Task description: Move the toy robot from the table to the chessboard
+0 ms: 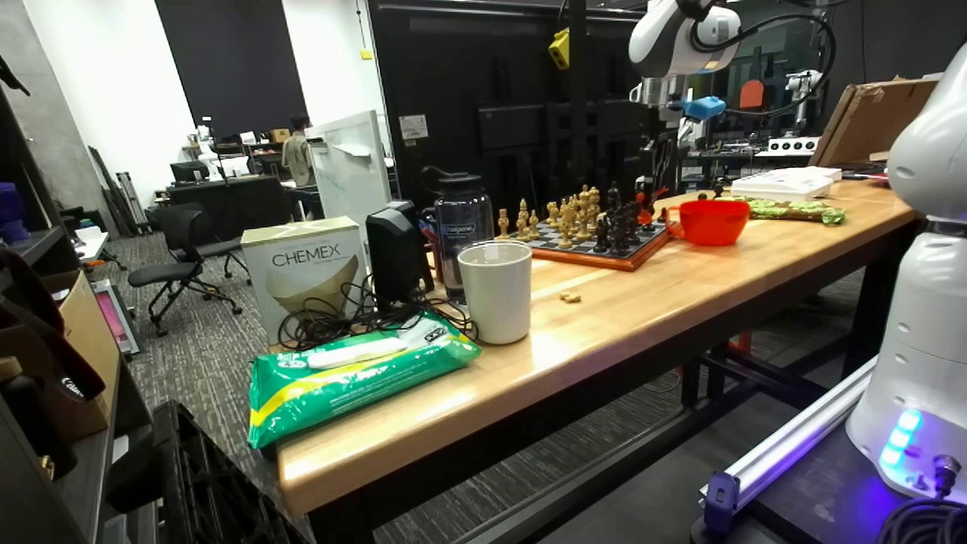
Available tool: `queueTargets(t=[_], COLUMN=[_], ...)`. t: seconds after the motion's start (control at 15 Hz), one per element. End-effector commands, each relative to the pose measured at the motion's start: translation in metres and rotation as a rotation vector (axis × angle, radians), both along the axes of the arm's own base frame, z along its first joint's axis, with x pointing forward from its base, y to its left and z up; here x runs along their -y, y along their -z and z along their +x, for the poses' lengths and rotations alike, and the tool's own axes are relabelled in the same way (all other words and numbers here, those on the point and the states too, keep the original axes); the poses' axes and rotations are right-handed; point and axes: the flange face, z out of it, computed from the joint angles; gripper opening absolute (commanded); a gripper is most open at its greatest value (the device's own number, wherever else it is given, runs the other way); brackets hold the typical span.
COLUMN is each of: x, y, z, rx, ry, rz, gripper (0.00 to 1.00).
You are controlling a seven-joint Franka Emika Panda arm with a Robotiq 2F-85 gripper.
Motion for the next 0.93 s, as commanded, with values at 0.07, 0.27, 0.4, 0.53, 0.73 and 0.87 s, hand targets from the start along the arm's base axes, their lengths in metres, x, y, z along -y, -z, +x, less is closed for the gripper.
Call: queueTargets(t=[0.07, 0.27, 0.4, 0.53, 0.73, 0.87], x=[0.011, 0.014, 0.016, 0.018, 0.020, 0.021], y=[0.012, 0.021, 0.025, 0.026, 0.026, 0.026], z=[0.011, 0.015, 0.018, 0.021, 0.023, 0.024], rx=[-0.014, -0.029, -0.033, -0.035, -0.037, -0.037], ry=[-0.001, 0.009, 0.014, 0.018, 0.025, 0.026], rz=[0.022, 0.027, 0.026, 0.024, 0.026, 0.022], gripper=[0.16, 0.16, 0.16, 0.16, 0.66, 0.70])
